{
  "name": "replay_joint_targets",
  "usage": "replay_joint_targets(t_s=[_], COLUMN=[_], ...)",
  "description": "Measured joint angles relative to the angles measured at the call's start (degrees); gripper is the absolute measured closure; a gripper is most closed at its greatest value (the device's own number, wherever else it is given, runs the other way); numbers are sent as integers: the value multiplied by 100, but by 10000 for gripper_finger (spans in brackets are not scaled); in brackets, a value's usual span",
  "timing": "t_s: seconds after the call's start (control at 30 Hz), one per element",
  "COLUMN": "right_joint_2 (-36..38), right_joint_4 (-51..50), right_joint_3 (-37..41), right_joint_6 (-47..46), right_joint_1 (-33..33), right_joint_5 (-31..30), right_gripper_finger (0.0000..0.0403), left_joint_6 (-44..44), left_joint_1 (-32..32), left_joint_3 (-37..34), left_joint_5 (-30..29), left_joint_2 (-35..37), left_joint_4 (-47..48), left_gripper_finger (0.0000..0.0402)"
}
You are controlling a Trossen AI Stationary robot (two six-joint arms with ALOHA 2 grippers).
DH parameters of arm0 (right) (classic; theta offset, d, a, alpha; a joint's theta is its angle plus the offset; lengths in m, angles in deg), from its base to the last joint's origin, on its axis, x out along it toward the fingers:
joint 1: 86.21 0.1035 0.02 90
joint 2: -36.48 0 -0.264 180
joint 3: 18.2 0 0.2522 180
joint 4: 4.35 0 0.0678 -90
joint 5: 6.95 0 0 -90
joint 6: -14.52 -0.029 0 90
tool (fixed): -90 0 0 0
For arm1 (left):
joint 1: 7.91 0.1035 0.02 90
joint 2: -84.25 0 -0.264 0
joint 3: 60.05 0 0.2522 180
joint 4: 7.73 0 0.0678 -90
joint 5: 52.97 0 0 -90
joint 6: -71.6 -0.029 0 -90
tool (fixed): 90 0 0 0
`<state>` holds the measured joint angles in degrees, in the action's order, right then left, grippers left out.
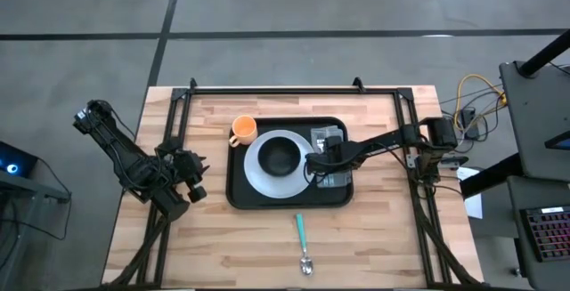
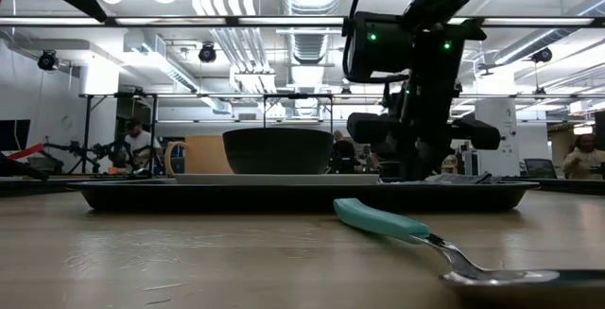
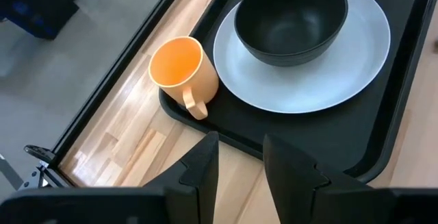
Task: Set up tray
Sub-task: Put the blue knife on the gray napkin to the right of the blue fork, then put the blue spoon on the gray napkin to the right of the blue knife
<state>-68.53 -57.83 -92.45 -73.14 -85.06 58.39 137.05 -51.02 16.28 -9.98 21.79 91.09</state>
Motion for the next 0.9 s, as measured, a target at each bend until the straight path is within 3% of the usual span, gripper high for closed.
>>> replay_joint_targets(t_s=[0.43, 0.63, 0.8, 0.9], right_joint_2=[18, 66, 72, 72], right_joint_4=[-42, -1029, -2070, -2151], right_joint_3=[-141, -758, -1524, -1931], right_joint_6=[259, 663, 1376, 2375], right_joint_1=[-2, -50, -1, 185], right_joint_5=[247, 97, 34, 192], right_gripper_finger=[332, 338, 344, 342], left_joint_6=[0, 0, 0, 0], left_joint_1=[2, 1, 0, 2], left_joint_3=[2, 2, 2, 2], left_joint_5=[55, 99, 111, 111], left_joint_2=[-2, -2, -2, -2], left_joint_4=[-19, -42, -56, -66], left_gripper_finger=[304, 304, 304, 304])
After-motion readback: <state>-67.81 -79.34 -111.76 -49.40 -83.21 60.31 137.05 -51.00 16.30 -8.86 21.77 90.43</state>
